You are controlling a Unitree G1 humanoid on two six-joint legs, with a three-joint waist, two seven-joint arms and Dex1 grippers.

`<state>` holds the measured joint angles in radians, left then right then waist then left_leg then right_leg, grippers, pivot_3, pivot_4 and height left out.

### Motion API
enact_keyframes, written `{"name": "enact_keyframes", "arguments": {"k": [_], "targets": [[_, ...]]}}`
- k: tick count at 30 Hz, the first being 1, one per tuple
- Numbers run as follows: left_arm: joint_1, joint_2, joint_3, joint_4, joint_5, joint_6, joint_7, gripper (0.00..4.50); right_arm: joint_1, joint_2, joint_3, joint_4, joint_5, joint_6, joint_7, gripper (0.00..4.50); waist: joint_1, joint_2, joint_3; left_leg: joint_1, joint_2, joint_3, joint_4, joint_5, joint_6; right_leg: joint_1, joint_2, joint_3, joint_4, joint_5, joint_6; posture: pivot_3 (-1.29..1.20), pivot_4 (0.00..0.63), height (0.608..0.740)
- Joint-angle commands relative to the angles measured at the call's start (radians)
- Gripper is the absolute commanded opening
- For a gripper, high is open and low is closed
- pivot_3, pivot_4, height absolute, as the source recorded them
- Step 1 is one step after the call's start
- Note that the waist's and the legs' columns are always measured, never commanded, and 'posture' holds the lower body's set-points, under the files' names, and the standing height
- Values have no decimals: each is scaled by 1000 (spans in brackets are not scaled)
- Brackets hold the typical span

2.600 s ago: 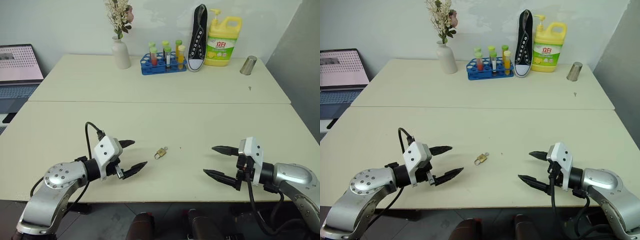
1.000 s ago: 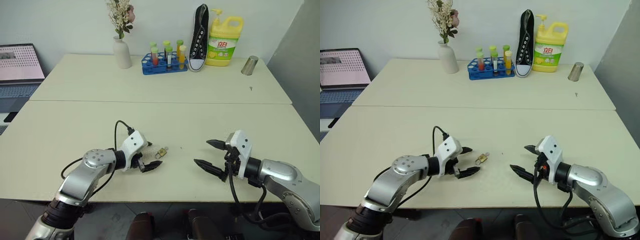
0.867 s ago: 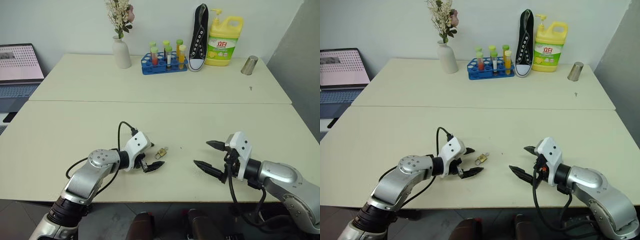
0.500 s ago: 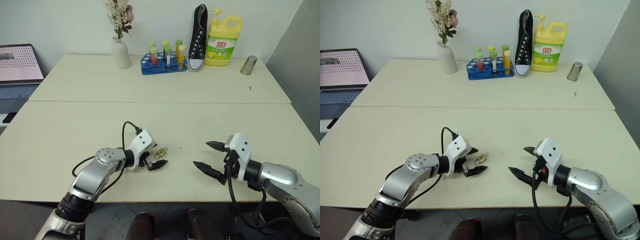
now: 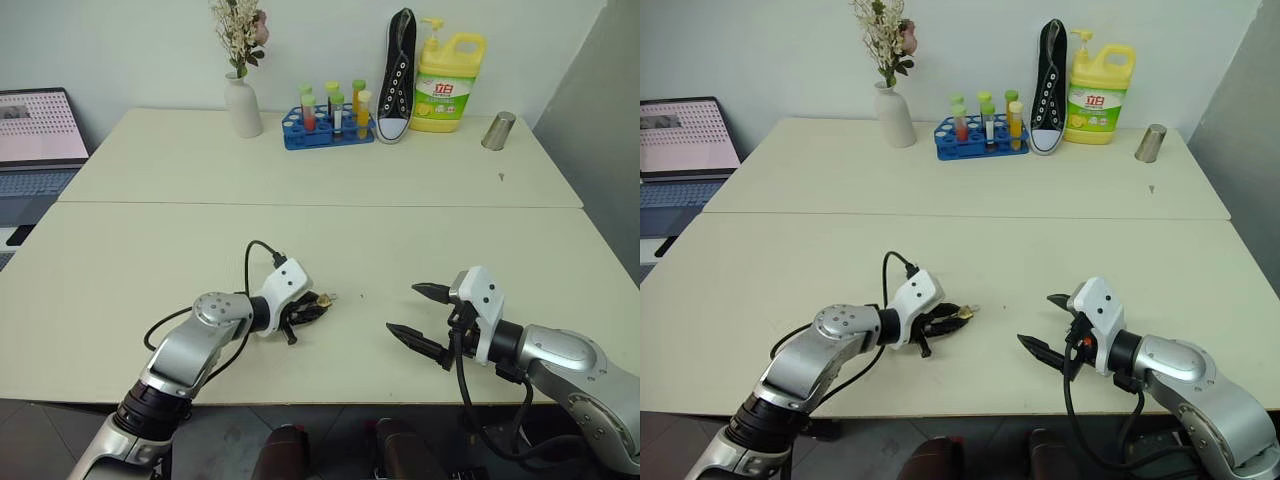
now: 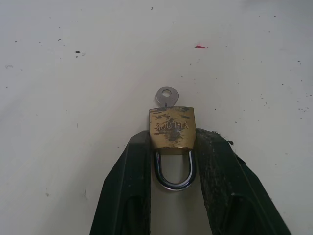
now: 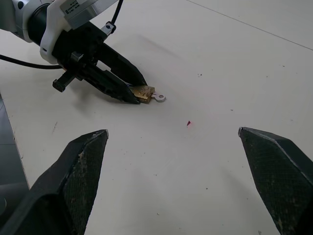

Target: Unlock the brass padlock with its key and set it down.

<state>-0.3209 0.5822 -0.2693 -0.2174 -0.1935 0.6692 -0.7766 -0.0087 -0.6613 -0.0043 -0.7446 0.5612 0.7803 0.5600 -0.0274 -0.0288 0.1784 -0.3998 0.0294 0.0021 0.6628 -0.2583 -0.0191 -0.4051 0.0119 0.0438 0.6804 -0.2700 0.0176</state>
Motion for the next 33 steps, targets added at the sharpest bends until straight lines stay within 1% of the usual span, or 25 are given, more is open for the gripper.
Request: {"name": "enact_keyframes", "arguments": {"k": [1, 4, 8, 11, 13, 15, 16, 17, 19, 20, 22, 24, 28, 30, 33], "targets": [[3, 4, -33, 16, 6, -10, -36, 957, 6, -11, -9, -48, -1, -5, -8, 4500, 0, 0, 0, 0, 0, 0, 0, 0, 0, 0, 0, 0, 0, 0, 0, 0, 150, 740], [7, 21, -23, 15, 2, -73, -74, 957, 9, -12, -9, -48, -9, -10, -9, 4500, 0, 0, 0, 0, 0, 0, 0, 0, 0, 0, 0, 0, 0, 0, 0, 0, 150, 740], [7, 42, 28, 29, -9, -290, -157, 957, 17, -15, -17, -45, -22, -24, -4, 4500, 0, 0, 0, 0, 0, 0, 0, 0, 0, 0, 0, 0, 0, 0, 0, 0, 150, 740], [-20, 49, 66, 86, -7, -517, -220, 957, 20, -17, -30, -33, -29, -36, 7, 4500, 1, 0, 0, 0, 0, 0, 0, 0, 0, 0, 0, 0, 0, 0, 0, 0, 150, 740], [-53, 50, 68, 140, 27, -680, -237, 957, 20, -20, -47, -22, -27, -42, 17, 4500, 2, 0, 0, 0, 0, 0, 0, 0, 0, 0, 0, 0, 0, 0, 0, 0, 150, 740], [-86, 52, 63, 189, 52, -800, -263, 957, 19, -26, -64, -14, -23, -48, 29, 4500, 2, 0, 0, 0, 0, 0, 0, 0, 0, 0, 0, 0, 0, 0, 0, 0, 150, 740], [-106, 62, 57, 223, 69, -898, -289, 957, 17, -29, -72, -8, -17, -49, 35, 4500, 2, 0, 0, 0, 0, 0, 0, 0, 0, 0, 0, 0, 0, 0, 0, 0, 150, 740], [-129, 79, 45, 268, 101, -1032, -311, 957, 14, -34, -79, -4, -12, -52, 43, 4500, 2, 0, 0, 0, 0, 1, 0, 0, 0, 0, 0, 0, 0, 0, 0, 0, 150, 740], [-157, 94, 32, 335, 138, -1201, -336, 957, 12, -38, -86, -1, -7, -55, 54, 4500, 2, 0, 0, 0, 0, 1, 0, 0, 0, 0, 0, 0, -1, 0, 0, 0, 150, 740], [-176, 92, 33, 374, 153, -1278, -331, 957, 8, -39, -91, 2, -6, -57, 57, 4500, 1, 0, 0, 0, 0, 1, 0, 0, 0, 0, 0, 0, -1, 0, 0, 0, 150, 740], [-214, 54, 53, 454, 148, -1373, -295, 957, -8, -30, -94, 7, 10, -55, 64, 4500, 2, 0, 0, 0, 0, 1, 0, 0, 0, 0, 0, 0, -1, 0, 0, 0, 150, 740], [-251, 19, 66, 515, 169, -1510, -243, 957, -30, -14, -93, 3, 52, -43, 71, 4500, 2, 0, 0, -1, 0, 1, 0, 0, 0, 0, 0, 0, -1, 0, 0, 0, 150, 740], [-293, 1, 68, 588, 270, -1746, -159, 957, -65, 12, -95, -5, 141, 6, 53, 4500, 1, 0, 0, -1, 0, 1, 0, 0, 0, 0, 0, 0, -1, 0, 0, 0, 150, 740], [-305, 2, 73, 620, 313, -1800, -112, 957, -91, 29, -95, 0, 175, 26, 31, 4500, 0, 0, 0, -1, 0, 1, 0, 0, 0, 0, 0, 0, -1, 0, 0, 0, 150, 740], [-308, 8, 62, 642, 324, -1850, -65, 957, -141, 58, -97, 21, 234, 65, 1, 4500, -1, 0, 0, -1, 0, 1, 0, 0, 0, 0, 0, 0, 0, 0, 0, 0, 150, 740]]}}
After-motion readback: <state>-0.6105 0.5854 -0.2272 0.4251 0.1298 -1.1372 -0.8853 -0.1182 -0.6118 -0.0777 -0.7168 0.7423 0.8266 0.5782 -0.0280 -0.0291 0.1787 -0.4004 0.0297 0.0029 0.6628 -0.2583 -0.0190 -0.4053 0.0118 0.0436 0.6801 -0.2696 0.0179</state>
